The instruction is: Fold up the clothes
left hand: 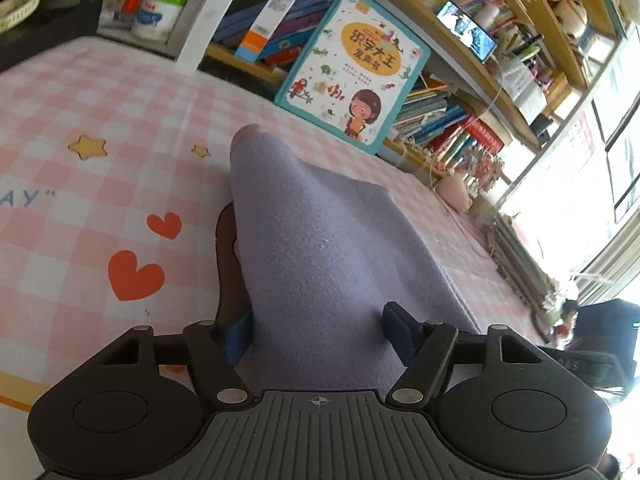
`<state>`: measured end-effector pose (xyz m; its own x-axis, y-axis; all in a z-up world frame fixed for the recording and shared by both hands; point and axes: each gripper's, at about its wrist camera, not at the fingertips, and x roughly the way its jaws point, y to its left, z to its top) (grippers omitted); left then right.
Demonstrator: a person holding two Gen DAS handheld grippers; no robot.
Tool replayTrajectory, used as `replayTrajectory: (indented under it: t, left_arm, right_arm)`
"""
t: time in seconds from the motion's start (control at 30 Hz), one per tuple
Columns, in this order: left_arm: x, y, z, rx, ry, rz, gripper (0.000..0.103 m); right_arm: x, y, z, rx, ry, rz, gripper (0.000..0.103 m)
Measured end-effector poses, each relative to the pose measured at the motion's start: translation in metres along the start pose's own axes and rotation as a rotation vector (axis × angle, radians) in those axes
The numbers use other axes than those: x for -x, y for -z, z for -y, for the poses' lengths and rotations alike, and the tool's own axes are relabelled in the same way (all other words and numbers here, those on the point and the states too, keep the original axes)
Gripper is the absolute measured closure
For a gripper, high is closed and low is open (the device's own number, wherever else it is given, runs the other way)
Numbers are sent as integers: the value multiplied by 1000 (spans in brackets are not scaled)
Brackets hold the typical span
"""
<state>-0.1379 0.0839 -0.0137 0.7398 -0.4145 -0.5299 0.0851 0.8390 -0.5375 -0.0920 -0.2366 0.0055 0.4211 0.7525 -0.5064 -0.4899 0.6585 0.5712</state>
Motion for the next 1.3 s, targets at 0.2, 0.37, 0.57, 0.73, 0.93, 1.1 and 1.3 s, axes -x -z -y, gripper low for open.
replayTrajectory:
  t: [0.2,0.37,0.57,0.73,0.93,1.1,1.3]
  left_arm:
    - [-5,-3,-1,21,15,12,32]
    - [2,2,17,-73,-18,56,40]
    - [10,6,35,-174,-49,107,44]
    - [7,-11,36,-157,-16,112,44]
    - [-14,-42,33,-138,22,106,44]
    - [-41,-73,30,-149,28,117,44]
    - [-84,-108,25,-189,14,134,44]
  right_arm:
    - [-8,-7,8,-87,-39,13,42]
    - [-3,5,-12,62,0,47,66]
    - [8,6,-28,184,36,104,72]
    - [10,-5,-32,227,52,136,72]
    - [5,-35,-29,254,74,154,72]
    - [-11,-73,-18,273,94,161,72]
    - [-47,-113,1,380,164,164,72]
